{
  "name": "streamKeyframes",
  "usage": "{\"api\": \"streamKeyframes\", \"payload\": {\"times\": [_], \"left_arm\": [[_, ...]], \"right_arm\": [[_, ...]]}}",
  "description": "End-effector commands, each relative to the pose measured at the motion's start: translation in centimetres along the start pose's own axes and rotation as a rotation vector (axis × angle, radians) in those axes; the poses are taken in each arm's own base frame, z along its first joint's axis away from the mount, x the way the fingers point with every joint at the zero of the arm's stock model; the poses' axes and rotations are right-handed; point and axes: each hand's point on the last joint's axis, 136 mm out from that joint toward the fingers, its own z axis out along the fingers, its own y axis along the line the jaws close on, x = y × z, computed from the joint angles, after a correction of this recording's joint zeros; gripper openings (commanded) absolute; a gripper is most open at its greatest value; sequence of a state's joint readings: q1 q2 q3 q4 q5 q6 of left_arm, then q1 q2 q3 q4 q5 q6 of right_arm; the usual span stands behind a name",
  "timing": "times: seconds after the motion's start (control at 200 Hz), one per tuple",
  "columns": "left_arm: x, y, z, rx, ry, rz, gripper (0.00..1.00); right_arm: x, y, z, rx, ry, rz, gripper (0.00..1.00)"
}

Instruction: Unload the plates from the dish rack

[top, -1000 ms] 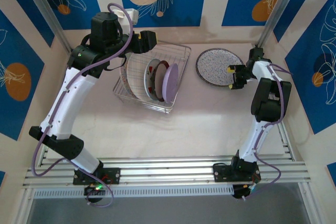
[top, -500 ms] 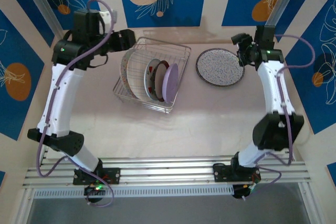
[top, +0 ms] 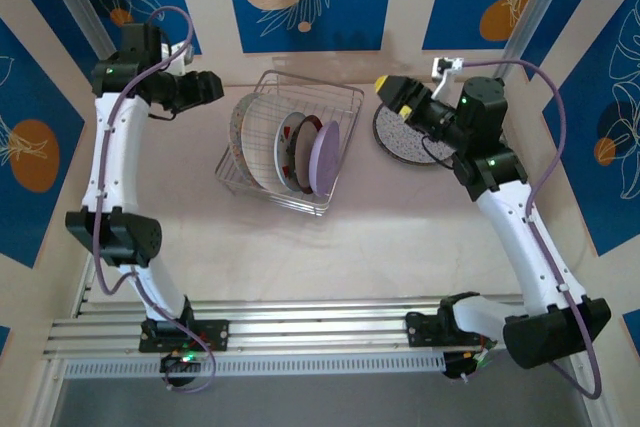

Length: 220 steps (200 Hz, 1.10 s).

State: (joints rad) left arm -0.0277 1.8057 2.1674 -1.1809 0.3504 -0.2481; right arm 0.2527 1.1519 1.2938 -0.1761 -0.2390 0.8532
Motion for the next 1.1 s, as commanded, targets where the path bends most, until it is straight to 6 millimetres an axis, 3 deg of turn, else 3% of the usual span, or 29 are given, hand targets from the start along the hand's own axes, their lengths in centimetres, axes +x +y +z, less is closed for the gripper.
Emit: {"api": "streamKeyframes", "payload": {"times": [0.0,0.29,0.88,1.095], "left_arm": [[1.0,0.1,1.0,0.040,0.069,0.051,0.64],[1.9,0.8,3.8,0.074,0.147,0.087,0.59],[2.8,0.9,7.0,0.144,0.223,0.097,0.49],[3.4,1.5,8.2,0.113,0.258,0.100,0.43]], "right_arm": [[1.6,3.0,-2.7,-0.075,0.050,-0.108,0.78],[2.6,4.0,-4.6,-0.078,0.085,-0.112,0.78],[3.3,3.6,-4.1,-0.067,0.117,-0.095,0.78],[3.2,4.4,-4.1,-0.094,0.120,-0.104,0.78]]}}
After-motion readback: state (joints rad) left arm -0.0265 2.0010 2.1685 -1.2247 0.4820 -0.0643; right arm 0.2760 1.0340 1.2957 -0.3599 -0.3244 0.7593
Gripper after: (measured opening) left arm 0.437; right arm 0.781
